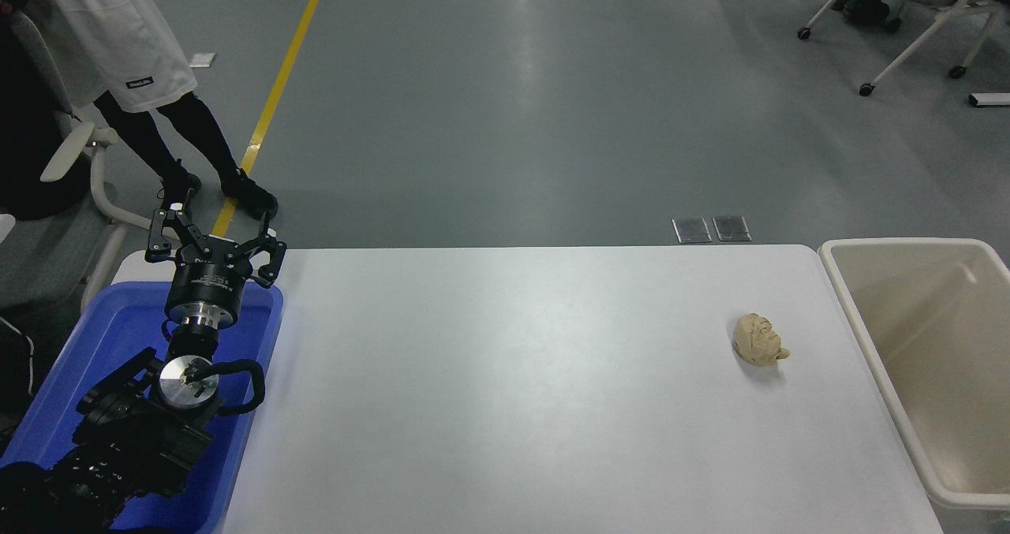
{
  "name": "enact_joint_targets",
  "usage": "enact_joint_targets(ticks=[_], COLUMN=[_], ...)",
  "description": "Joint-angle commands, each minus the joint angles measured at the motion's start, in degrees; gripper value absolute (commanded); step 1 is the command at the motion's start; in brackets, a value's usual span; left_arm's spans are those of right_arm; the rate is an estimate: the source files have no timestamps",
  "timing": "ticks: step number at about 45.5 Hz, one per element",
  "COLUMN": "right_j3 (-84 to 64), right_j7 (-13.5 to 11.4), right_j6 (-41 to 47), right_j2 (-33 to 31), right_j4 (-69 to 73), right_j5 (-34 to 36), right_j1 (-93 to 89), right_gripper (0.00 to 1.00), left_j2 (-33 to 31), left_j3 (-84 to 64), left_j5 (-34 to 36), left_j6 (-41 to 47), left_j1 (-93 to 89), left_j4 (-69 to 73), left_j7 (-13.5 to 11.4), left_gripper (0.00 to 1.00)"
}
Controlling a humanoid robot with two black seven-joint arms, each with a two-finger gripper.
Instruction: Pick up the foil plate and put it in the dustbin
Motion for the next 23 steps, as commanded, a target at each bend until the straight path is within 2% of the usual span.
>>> enact_joint_targets(ticks=[1, 23], right_j3=[0.0, 0.88], right_j7=[0.0, -0.17], right_j6=[-0.3, 0.23], right_j2=[-0.23, -0.4], right_j4=[-0.06, 3.09], right_j5=[-0.03, -0.21], right_j1=[-0.04, 0.84], right_gripper=[0.76, 0.8], left_j2=[0.0, 0.0], left_j3=[0.01, 0.01], left_j5=[-0.01, -0.01], left_j6=[0.0, 0.0], left_j1=[0.0, 0.0], left_j4=[-0.01, -0.01], left_j7=[-0.01, -0.01], left_gripper=[0.99, 0.99])
